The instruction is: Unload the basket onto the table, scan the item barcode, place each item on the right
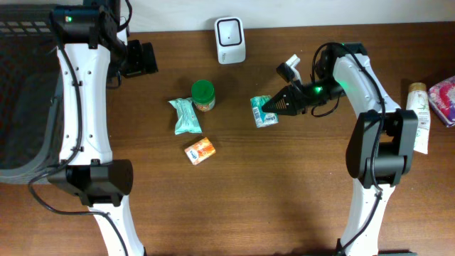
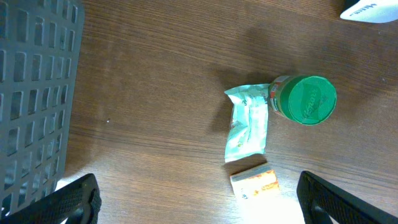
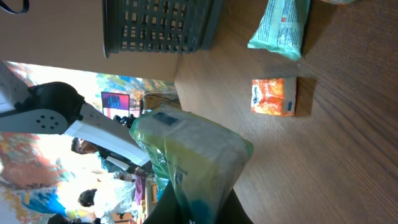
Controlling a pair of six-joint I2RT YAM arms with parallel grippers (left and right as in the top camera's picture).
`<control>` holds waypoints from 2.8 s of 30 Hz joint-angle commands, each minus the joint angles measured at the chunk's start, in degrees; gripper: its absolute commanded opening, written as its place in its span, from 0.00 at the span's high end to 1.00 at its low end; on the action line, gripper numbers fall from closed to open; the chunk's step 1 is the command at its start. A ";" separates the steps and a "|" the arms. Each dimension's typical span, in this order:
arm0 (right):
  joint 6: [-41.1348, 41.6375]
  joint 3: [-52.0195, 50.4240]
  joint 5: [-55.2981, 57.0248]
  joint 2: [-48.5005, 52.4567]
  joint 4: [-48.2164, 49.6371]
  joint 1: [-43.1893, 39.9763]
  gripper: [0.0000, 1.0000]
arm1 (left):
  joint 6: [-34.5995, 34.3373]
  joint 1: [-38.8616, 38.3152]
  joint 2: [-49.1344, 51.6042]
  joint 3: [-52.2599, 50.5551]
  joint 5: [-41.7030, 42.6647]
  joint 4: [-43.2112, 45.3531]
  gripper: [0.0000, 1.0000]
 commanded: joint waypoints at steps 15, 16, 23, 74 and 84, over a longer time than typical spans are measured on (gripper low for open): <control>-1.20 0.17 -1.53 -0.15 0.09 0.02 0.96 | 0.68 -0.28 -0.96 0.35 -0.37 -0.07 0.01; -1.20 0.17 -2.12 -0.15 0.33 0.09 0.96 | 0.68 -0.28 -0.96 0.35 -0.37 -0.04 0.01; 32.35 0.20 14.21 -0.15 28.79 4.11 0.96 | 0.68 -0.28 -0.96 0.35 -0.37 -0.07 0.01; 37.88 2.29 81.42 -0.76 40.85 -25.66 0.93 | 0.68 -0.28 -0.96 0.35 -0.37 -0.07 0.01; 38.10 2.12 88.63 -1.27 39.06 -24.39 0.01 | 0.68 -0.28 -0.96 0.35 -0.37 -0.07 0.01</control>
